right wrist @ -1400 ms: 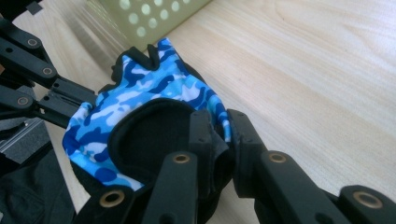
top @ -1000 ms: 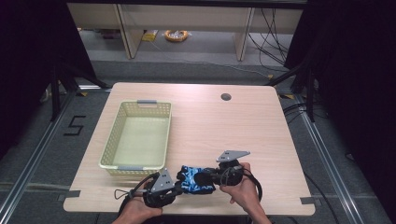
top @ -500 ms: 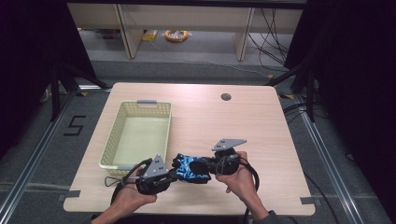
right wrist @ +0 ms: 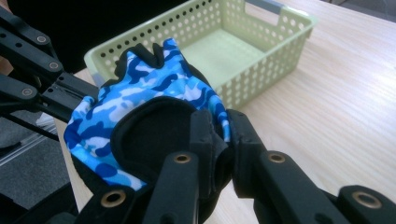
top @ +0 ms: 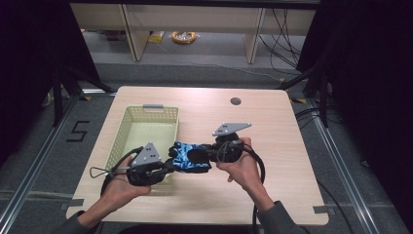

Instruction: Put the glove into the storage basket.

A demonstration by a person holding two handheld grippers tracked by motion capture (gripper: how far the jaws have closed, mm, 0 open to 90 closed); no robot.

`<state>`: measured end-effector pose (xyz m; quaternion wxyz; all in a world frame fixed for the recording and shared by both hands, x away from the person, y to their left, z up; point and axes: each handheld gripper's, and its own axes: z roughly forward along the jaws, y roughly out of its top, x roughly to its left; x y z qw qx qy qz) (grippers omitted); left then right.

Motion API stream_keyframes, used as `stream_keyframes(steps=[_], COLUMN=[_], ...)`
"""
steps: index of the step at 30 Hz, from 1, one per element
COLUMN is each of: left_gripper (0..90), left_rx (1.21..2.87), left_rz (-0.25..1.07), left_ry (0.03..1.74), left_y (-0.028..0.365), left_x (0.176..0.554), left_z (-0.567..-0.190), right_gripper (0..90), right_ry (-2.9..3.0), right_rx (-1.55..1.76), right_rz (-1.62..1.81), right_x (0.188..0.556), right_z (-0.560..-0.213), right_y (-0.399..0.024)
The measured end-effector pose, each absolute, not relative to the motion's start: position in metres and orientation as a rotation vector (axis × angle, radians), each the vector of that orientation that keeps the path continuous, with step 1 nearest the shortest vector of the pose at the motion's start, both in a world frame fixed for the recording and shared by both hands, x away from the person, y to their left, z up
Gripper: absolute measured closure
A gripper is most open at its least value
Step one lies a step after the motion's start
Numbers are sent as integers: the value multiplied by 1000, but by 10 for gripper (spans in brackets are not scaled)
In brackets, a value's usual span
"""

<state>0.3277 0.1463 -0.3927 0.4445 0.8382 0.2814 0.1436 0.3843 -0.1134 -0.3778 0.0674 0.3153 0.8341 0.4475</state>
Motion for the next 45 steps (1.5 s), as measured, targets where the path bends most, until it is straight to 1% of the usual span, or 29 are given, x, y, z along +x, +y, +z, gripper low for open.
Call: stream_keyframes(steps=[10, 19, 24, 31, 36, 37, 40, 45], left_gripper=[860, 860, 860, 859, 858, 857, 856, 852], left_rx=[2075, 2091, 2088, 2116, 2115, 2119, 2133, 2154], left_rz=[334, 345, 345, 314, 277, 251, 224, 202], left_ry=[790, 892, 937, 978, 1022, 1023, 1032, 1048], left_y=[188, 222, 240, 252, 260, 261, 262, 265], left_x=[337, 349, 355, 364, 374, 376, 378, 381], left_z=[-387, -397, -404, -422, -435, -438, -446, -453], right_gripper=[821, 821, 821, 821, 821, 821, 821, 821], right_ry=[2545, 2622, 2647, 2676, 2695, 2702, 2710, 2726], right_rx=[898, 892, 904, 934, 960, 987, 987, 981], right_rz=[1365, 1297, 1286, 1223, 1178, 1162, 1133, 1070], right_x=[403, 425, 437, 448, 453, 453, 457, 457], right_z=[-372, -378, -387, -406, -423, -426, -435, -446], right_y=[-70, -24, -1, 21, 31, 32, 37, 46])
